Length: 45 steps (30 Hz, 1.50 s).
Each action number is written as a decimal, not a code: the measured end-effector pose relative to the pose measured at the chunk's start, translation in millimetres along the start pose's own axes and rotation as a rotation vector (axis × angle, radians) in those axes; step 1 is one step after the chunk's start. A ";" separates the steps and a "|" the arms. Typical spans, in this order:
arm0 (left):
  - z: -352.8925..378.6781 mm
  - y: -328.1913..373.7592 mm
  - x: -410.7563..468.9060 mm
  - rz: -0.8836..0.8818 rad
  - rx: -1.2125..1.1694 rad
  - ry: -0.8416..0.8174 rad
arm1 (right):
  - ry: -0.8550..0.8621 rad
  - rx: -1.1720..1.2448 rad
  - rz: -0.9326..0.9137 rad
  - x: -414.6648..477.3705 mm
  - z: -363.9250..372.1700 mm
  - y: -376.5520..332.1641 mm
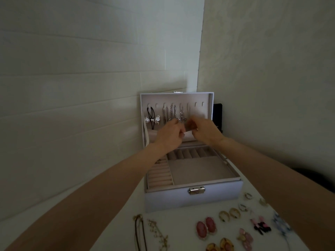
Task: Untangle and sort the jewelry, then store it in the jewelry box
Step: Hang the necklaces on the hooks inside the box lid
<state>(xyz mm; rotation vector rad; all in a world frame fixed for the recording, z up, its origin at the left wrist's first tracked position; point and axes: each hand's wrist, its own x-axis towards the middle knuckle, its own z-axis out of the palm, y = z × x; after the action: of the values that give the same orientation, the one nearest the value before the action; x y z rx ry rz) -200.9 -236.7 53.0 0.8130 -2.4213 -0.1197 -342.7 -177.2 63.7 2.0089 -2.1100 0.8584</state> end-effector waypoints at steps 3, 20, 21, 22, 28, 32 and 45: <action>-5.5 3.5 -5.0 -0.045 -0.005 -0.042 | 0.084 -0.080 -0.013 -4.3 -3.0 -3.6; -87.4 20.2 -112.1 -0.308 -0.017 -0.588 | -0.067 0.057 -0.066 -86.1 -22.0 -62.6; -93.1 24.6 -119.9 -0.343 -0.080 -0.646 | -0.046 0.073 -0.097 -91.7 -20.3 -69.3; -96.4 27.2 -125.5 -0.370 -0.129 -0.661 | -0.025 0.094 -0.121 -97.1 -17.5 -75.8; -89.1 13.9 -147.8 -0.500 -0.008 -0.627 | 0.077 0.191 -0.290 -126.9 -6.9 -104.0; -71.2 -1.5 -169.5 -0.571 0.080 -0.706 | 0.059 0.160 -0.266 -135.1 -5.3 -110.9; -87.3 -3.6 -175.4 -0.463 -0.113 -0.713 | -0.082 0.427 -0.101 -137.6 -1.5 -124.0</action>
<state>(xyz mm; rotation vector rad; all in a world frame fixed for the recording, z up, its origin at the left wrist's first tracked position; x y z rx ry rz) -37.2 -129.9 37.6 1.4536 -2.7604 -0.8419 -209.1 -50.4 43.7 2.3609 -1.9715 1.3221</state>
